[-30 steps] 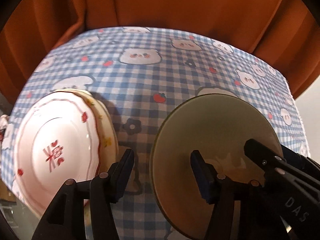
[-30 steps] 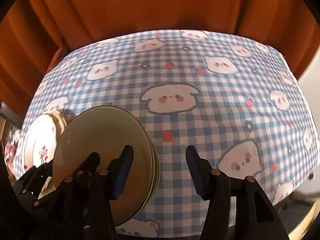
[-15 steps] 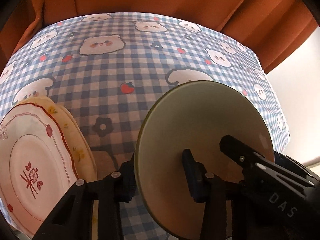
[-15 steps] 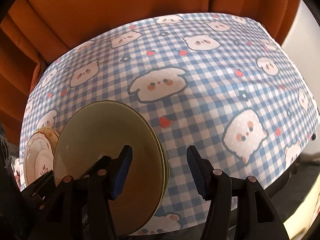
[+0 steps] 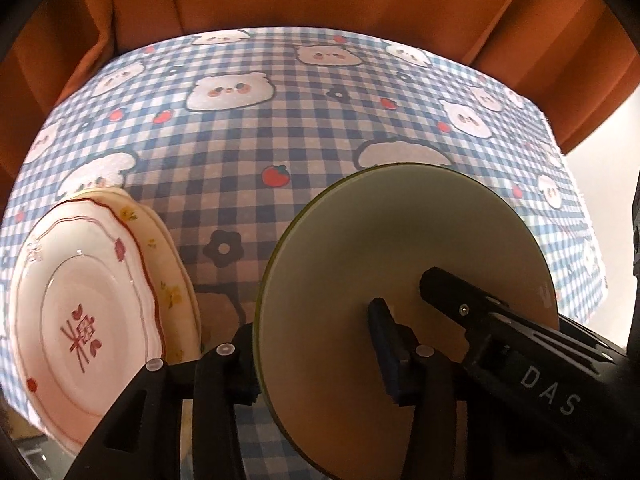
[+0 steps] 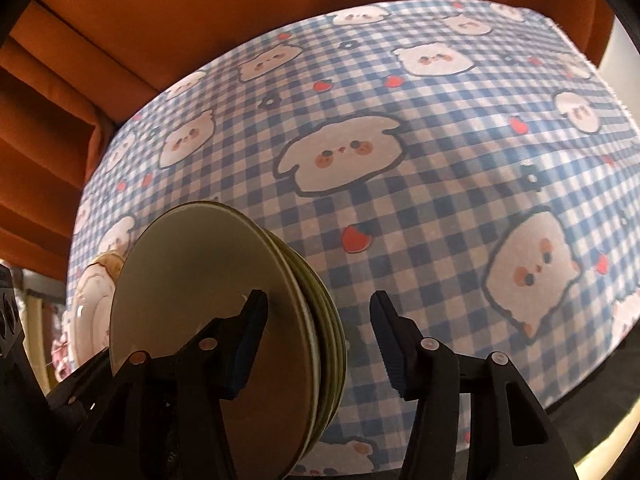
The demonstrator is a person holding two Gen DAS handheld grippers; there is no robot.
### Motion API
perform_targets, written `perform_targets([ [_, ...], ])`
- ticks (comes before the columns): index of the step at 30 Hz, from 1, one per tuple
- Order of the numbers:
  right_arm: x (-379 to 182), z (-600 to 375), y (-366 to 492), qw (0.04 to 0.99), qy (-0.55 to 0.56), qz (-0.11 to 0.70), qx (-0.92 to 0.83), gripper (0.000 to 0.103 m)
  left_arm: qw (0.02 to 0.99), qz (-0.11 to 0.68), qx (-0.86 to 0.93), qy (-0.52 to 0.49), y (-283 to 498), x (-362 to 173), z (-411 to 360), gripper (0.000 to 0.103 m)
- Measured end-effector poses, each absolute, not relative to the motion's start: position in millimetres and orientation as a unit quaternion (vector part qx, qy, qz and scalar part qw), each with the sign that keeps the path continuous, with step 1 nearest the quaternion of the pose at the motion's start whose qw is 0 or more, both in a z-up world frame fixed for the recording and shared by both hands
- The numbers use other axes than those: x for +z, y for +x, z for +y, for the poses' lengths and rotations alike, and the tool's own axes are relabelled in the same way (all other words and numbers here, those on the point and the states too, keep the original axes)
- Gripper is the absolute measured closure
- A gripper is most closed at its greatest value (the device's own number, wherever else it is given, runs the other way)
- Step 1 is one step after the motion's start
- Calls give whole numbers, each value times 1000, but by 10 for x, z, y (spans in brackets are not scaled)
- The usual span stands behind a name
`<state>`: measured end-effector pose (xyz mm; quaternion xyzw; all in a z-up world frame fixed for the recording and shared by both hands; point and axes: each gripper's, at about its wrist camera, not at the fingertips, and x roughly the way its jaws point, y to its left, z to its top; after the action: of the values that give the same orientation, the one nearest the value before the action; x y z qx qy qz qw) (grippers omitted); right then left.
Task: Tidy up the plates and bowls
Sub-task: 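Lift the nested bowls with the right tool over the plate stack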
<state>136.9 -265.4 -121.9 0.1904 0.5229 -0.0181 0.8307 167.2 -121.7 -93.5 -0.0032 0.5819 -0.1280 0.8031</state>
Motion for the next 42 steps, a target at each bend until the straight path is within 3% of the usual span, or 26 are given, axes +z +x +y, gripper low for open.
perform_targets([
  [4,-1301,-2726,1405,822,215,526,20,52,805,585,-104,-6,1673,-935,-1241,55],
  [7,-1327,-2749,1438,814,231,530,53,64,806,586,-86,-5,1656,-925,-1253,55],
  [25,-1228,-2803,1422,820,177,533,110,66,805,593,-12,-25,1464,-839,-1344,59],
  [42,-711,-2668,1226,836,185,506,104,66,829,558,-33,-16,1387,-291,-1173,60],
])
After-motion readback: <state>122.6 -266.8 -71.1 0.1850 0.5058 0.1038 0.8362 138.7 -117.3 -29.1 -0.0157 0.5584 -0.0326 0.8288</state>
